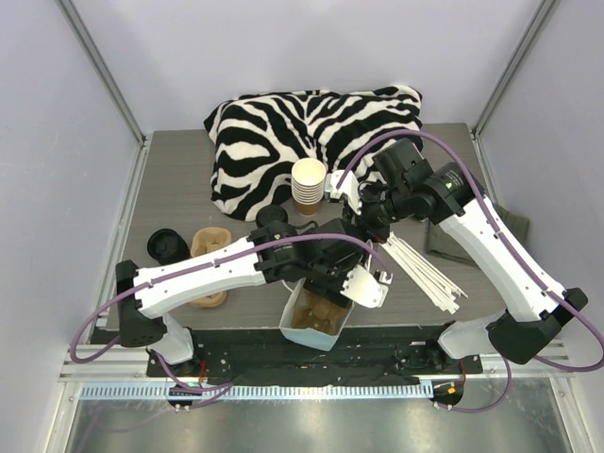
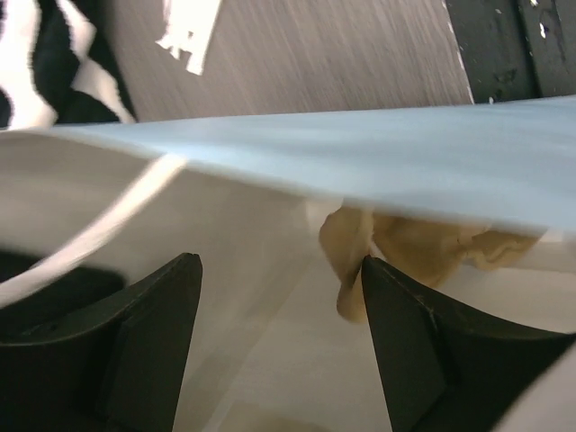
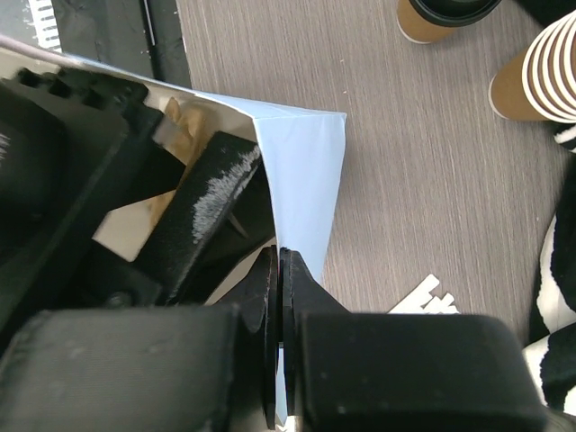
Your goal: Pack the takeout coffee
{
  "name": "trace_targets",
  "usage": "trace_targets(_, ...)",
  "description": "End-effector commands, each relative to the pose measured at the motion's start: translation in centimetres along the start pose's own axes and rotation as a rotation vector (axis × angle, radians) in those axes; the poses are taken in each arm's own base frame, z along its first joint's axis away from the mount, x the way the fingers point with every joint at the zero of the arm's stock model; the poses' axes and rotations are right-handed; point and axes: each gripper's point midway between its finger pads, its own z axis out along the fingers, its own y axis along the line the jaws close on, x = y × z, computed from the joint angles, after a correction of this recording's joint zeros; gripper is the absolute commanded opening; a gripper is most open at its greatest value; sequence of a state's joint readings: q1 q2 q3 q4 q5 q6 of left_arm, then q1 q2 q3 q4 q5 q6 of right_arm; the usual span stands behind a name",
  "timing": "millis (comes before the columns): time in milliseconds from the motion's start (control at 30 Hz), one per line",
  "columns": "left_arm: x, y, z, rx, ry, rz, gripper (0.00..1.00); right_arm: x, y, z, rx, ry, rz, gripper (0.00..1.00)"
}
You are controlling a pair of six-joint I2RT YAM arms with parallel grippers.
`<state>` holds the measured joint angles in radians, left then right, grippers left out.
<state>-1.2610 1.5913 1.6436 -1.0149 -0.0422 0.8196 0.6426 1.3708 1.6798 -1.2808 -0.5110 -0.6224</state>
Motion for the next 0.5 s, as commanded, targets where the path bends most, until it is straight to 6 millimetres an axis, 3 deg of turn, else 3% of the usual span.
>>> trace_targets(0,-2.0,3.0,-3.5,-0.160,-0.105,-0.036,0.76,-0.8,0.7,-0.8,0.005,-0.047,-0.030,0.01)
trace_targets(233,-1.5,1.2,-2.6,-0.123,-0.079,-0.041,0.60,-0.9,0.5,-0.8,0.015,-0.049,-0.025,0.01)
trace_targets(467,-1.5,0.7,-2.2,-0.158,-0.114,-0.067,0.59,-0.7,0.6,-0.8,0.021,-0.045,-0.018,0.01)
